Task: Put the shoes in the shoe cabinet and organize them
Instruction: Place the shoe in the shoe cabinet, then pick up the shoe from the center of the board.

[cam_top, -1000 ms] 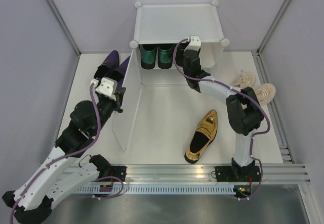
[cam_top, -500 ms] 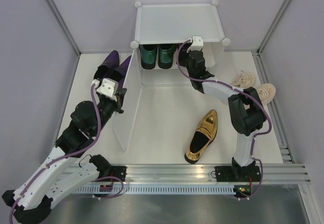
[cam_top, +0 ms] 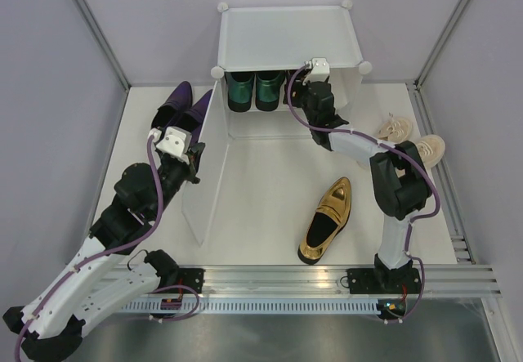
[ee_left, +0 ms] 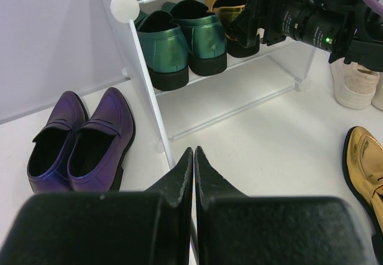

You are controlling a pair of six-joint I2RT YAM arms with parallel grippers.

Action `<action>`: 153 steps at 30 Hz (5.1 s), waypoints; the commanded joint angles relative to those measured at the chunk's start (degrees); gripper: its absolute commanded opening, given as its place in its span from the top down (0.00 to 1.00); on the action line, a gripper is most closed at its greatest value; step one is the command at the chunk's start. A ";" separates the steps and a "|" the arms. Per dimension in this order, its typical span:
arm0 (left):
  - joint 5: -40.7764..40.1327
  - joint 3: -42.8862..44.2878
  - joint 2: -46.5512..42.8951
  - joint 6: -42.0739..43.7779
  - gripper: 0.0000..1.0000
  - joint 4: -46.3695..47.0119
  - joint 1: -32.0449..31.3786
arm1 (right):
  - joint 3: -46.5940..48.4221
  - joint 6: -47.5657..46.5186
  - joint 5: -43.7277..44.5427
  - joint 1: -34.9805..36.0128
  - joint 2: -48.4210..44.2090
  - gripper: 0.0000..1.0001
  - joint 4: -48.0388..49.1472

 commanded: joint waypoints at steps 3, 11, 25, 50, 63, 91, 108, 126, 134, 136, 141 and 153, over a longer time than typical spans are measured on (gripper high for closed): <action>0.63 -2.18 0.45 0.89 0.98 -7.39 -0.42 | -1.64 5.95 -2.26 -1.96 -1.75 0.18 -3.77; 0.45 -2.18 0.36 0.89 0.98 -7.30 -0.51 | -0.68 6.39 1.25 -2.05 -5.53 0.02 -7.72; 0.28 -2.18 0.10 0.89 0.98 -7.39 -0.60 | -5.68 5.69 -3.22 -2.40 -20.63 0.02 -14.58; -0.16 -2.36 -0.60 0.53 0.98 -7.30 -0.78 | -29.93 32.49 -10.70 -2.23 -61.41 0.24 -79.35; -1.13 -2.62 0.10 0.53 0.98 -7.30 -0.78 | -39.78 36.54 -18.26 -1.96 -72.58 0.42 -82.26; 0.01 -2.53 0.89 0.62 0.98 -7.47 -1.30 | -47.70 41.55 -20.46 0.50 -75.40 0.47 -67.67; 0.37 -2.53 0.80 0.53 0.98 -7.56 -1.57 | -49.89 38.47 -20.36 3.22 -70.13 0.43 -74.00; -0.25 -2.62 0.45 0.71 0.98 -7.56 -2.09 | -36.28 21.44 -23.35 4.63 -52.92 0.99 -63.80; -0.95 -2.80 0.45 0.80 0.98 -7.56 -2.53 | -23.88 11.58 -17.29 5.77 -38.85 0.99 -63.19; -0.87 -2.88 0.63 0.80 0.98 -7.56 -2.53 | -21.86 10.97 -16.32 5.77 -35.42 0.99 -62.31; -1.04 -2.97 0.89 0.71 0.98 -7.56 -2.97 | -19.40 7.46 -17.02 5.77 -28.57 0.81 -60.11; -1.92 -2.97 0.63 0.97 0.98 -7.56 -3.85 | -17.02 7.10 -15.44 5.77 -37.05 0.31 -61.43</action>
